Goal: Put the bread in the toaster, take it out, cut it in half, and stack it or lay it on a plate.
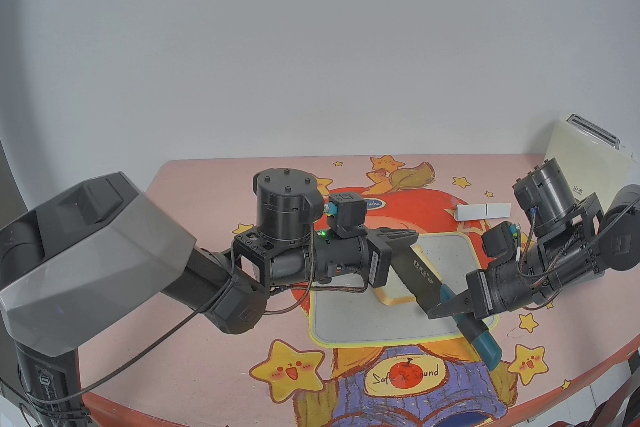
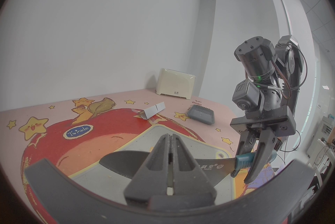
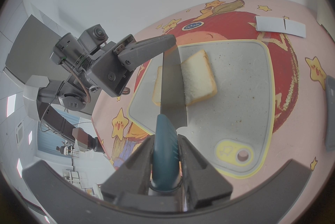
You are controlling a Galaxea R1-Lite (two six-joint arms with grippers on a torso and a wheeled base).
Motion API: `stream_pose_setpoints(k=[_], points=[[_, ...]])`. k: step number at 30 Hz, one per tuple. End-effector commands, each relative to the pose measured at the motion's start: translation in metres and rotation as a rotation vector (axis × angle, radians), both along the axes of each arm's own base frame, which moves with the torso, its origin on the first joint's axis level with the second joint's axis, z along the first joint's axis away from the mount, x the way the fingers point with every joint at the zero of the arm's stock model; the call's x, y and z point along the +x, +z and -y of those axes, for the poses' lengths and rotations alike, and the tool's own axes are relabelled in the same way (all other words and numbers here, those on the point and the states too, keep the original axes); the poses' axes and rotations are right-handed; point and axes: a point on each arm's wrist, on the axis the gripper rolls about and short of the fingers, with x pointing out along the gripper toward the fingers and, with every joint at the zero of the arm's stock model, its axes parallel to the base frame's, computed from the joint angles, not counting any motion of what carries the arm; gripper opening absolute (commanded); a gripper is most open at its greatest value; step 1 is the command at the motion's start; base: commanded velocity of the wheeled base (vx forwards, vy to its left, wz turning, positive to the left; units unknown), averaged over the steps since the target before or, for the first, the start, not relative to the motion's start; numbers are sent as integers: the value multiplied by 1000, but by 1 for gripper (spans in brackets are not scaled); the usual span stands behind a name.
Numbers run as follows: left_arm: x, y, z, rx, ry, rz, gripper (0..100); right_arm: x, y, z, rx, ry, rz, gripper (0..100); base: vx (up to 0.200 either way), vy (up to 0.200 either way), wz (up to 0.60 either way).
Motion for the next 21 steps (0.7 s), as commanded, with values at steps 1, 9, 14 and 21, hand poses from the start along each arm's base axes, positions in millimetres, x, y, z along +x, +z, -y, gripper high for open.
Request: stream_pose_setpoints(k=[1, 9, 14, 21], points=[[1, -4, 0, 7, 2, -8, 0, 0, 2, -1, 6, 3, 8, 0, 0, 0, 0], [-2, -9, -3, 22, 5, -24, 0, -2, 10, 0, 21, 6, 35, 0, 0, 0, 0], [-4, -11, -6, 31, 7, -35, 0, -5, 17, 1, 34, 8, 57, 0, 0, 0, 0], [-4, -8, -5, 10, 7, -12, 0, -7, 14, -1, 26, 19, 47, 0, 0, 0, 0]])
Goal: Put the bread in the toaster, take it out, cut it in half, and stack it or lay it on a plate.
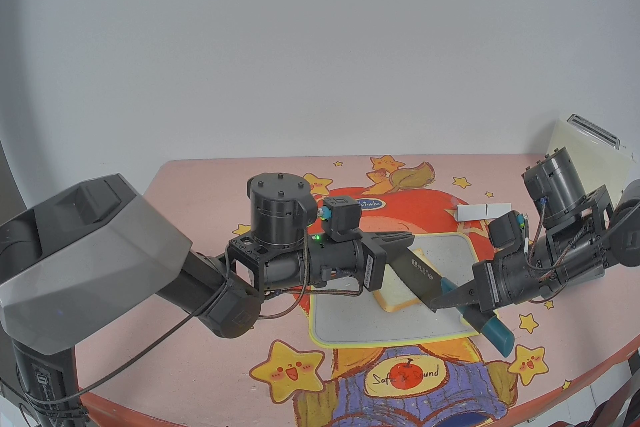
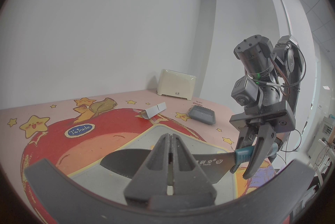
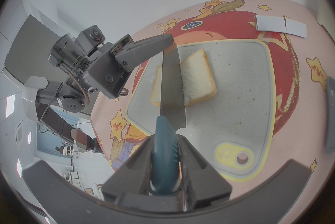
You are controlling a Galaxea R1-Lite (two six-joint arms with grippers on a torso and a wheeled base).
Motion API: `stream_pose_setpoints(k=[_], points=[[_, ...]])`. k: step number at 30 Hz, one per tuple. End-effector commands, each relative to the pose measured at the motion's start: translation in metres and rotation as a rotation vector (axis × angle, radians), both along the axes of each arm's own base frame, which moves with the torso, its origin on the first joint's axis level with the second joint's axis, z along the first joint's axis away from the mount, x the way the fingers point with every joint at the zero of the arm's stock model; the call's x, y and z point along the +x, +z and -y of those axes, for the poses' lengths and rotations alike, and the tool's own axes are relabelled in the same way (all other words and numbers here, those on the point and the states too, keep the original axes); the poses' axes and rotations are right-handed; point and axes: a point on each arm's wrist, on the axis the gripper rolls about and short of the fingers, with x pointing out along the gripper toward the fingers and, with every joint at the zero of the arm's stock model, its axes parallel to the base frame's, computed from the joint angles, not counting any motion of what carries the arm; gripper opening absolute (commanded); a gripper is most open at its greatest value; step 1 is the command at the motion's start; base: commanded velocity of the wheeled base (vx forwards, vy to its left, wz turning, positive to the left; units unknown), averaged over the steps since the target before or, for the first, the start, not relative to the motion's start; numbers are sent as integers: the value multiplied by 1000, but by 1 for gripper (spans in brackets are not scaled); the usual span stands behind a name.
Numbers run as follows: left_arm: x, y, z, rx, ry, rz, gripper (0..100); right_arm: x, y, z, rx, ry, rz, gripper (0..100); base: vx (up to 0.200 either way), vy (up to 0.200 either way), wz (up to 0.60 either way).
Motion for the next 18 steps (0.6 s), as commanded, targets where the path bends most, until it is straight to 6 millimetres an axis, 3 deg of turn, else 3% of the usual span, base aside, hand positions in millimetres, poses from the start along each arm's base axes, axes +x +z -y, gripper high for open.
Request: stream_pose_setpoints(k=[1, 9, 18], points=[[0, -1, 1, -1, -1, 0, 0, -1, 0, 0, 2, 5, -1, 0, 0, 0, 0], [1, 4, 1, -10, -1, 10, 0, 0, -6, -1, -14, 7, -24, 0, 0, 0, 0], [-5, 23, -1, -38, -7, 43, 0, 1, -12, -1, -27, 4, -46, 0, 0, 0, 0]])
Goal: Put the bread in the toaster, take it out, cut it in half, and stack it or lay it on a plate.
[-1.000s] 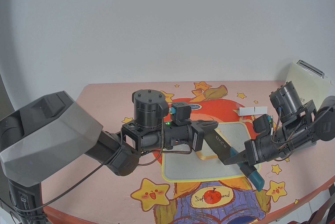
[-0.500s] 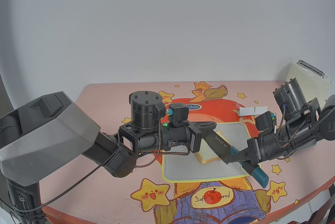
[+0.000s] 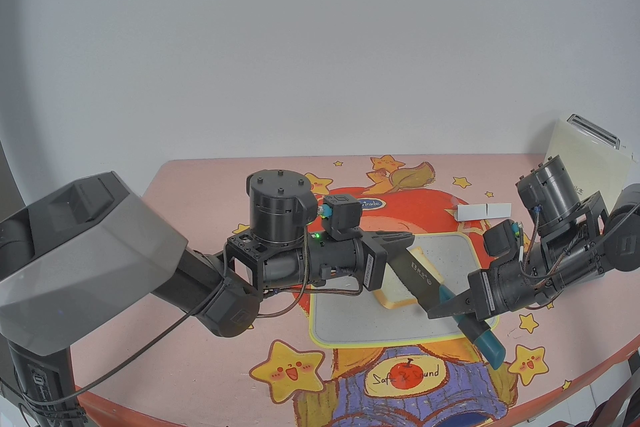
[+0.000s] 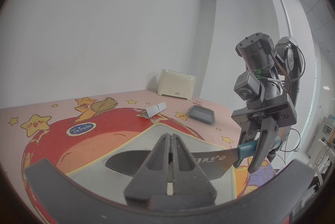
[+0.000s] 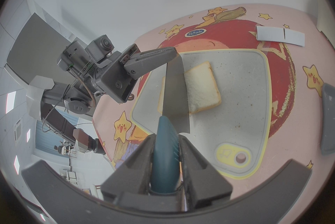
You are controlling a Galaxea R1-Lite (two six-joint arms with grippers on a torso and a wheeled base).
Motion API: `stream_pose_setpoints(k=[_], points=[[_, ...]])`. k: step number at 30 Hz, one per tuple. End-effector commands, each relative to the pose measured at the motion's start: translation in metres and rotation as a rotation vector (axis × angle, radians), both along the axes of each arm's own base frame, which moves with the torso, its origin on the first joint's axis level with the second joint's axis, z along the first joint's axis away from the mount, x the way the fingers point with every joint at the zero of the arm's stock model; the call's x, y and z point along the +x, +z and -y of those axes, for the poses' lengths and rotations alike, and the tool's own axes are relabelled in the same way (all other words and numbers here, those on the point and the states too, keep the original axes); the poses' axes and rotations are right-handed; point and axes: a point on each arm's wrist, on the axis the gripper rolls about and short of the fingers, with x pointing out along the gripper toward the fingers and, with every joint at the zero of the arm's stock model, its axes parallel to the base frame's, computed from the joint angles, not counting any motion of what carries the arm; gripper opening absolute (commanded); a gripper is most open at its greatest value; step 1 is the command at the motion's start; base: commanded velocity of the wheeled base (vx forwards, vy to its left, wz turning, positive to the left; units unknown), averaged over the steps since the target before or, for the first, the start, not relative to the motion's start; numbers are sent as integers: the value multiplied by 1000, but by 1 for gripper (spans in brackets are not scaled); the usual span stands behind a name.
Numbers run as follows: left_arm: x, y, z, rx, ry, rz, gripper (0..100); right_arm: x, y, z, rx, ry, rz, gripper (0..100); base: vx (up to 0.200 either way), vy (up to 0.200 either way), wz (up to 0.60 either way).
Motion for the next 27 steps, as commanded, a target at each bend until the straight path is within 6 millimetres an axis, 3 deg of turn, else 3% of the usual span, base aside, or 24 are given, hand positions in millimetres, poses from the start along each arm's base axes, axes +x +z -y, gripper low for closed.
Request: stream_pose_setpoints(k=[1, 16, 27], points=[[-2, 11, -1, -20, -2, 24, 0, 1, -3, 0, -8, -2, -12, 0, 0, 0, 0], [-3, 9, 0, -16, -4, 19, 0, 0, -2, -1, -7, 1, -10, 0, 0, 0, 0], [14, -12, 3, 20, 15, -25, 0, -3, -1, -2, -7, 10, -5, 0, 0, 0, 0]])
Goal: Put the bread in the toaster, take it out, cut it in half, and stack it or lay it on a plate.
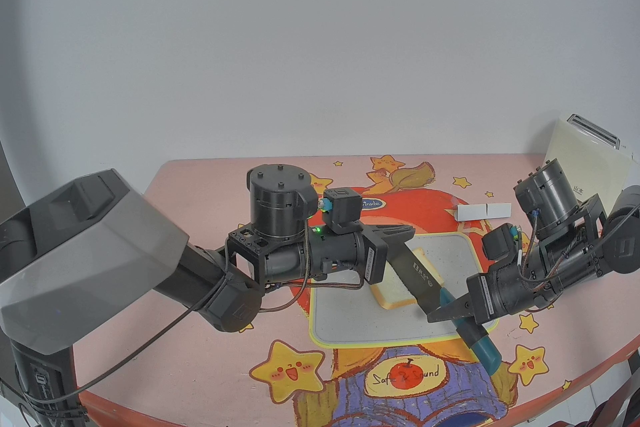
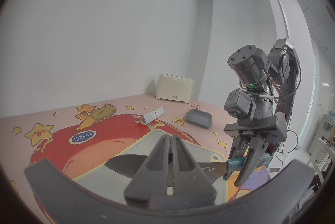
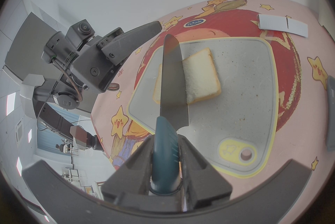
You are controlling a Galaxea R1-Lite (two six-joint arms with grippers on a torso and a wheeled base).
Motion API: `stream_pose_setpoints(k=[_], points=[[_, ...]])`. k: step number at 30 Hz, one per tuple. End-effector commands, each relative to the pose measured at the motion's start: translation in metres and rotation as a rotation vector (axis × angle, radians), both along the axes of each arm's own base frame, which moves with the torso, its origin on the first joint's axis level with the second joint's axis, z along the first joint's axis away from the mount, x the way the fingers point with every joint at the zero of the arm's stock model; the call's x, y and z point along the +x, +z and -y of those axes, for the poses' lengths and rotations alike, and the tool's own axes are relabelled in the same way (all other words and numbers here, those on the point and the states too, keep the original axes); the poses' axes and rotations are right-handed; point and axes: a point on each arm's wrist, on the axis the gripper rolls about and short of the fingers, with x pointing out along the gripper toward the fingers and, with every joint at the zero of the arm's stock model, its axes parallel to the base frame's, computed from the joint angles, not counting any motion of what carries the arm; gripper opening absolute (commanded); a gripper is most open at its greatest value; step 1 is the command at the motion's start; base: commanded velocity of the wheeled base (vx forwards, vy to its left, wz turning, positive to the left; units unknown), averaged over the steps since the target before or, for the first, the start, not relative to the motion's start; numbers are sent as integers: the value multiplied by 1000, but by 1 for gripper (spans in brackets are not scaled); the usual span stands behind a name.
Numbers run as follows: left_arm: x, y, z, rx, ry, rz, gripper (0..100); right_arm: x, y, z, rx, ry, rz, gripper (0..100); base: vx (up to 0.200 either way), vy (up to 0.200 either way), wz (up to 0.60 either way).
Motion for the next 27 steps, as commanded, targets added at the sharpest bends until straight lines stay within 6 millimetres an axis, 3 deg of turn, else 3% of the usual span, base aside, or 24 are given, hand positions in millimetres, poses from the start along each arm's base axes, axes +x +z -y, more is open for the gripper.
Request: stream_pose_setpoints(k=[1, 20, 27], points=[[5, -9, 2, 15, 4, -19, 0, -1, 0, 0, 1, 4, 0, 0, 0, 0, 0], [9, -23, 1, 36, 10, -46, 0, -7, 16, 3, 35, 7, 62, 0, 0, 0, 0], [8, -20, 2, 30, 8, -39, 0, -6, 12, 2, 27, 9, 48, 0, 0, 0, 0]])
